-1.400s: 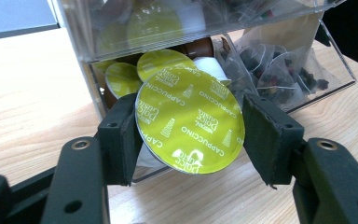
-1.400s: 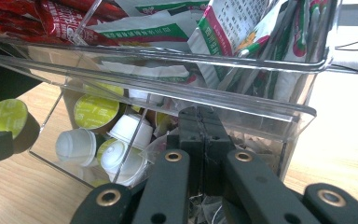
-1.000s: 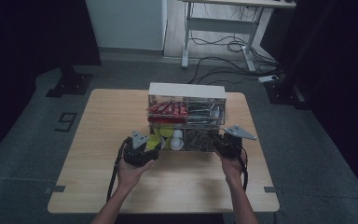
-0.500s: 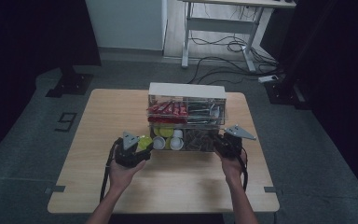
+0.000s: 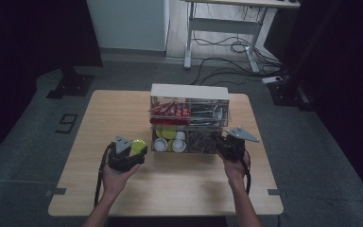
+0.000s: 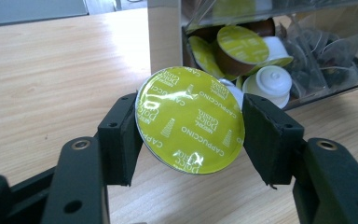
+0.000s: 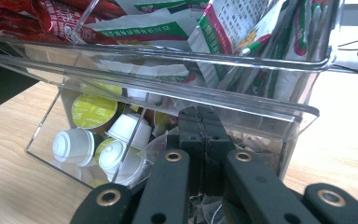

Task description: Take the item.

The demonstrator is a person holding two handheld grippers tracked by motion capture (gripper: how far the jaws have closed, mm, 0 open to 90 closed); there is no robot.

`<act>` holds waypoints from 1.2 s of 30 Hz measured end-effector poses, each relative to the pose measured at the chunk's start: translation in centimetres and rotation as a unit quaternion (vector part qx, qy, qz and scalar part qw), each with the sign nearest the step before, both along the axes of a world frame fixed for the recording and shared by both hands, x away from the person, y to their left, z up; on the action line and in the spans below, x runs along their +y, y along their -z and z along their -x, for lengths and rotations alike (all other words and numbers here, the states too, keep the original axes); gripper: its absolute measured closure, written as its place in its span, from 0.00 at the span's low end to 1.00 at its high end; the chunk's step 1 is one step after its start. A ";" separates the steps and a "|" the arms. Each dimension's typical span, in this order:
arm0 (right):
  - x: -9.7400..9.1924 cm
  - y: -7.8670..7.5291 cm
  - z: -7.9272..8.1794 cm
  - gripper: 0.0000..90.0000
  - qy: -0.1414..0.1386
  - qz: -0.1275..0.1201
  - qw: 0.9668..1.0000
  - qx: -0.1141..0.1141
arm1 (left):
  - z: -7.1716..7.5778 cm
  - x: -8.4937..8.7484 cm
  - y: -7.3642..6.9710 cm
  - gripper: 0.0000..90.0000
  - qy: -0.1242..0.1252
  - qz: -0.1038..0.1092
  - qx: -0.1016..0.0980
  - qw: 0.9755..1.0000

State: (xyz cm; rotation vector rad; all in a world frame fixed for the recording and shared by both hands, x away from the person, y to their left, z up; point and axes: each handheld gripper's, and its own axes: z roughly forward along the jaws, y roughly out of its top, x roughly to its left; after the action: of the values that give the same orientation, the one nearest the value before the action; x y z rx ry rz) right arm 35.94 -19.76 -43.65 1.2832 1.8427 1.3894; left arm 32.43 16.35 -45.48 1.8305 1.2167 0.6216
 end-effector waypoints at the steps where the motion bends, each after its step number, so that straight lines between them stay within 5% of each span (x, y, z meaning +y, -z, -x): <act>1: 0.0 0.0 0.0 0.99 0.000 0.000 1.000 0.000 | 0.0 0.1 0.1 0.45 -0.002 0.001 0.001 1.000; 36: 0.2 0.1 0.0 0.99 0.000 -0.001 1.000 -0.001 | 0.6 5.7 5.3 0.45 -0.053 -0.006 0.066 0.996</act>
State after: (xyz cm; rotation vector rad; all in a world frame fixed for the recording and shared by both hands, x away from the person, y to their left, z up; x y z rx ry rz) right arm 35.90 -19.58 -43.71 1.2815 1.8407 1.3926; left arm 31.82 22.02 -50.78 1.8504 1.4077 0.5730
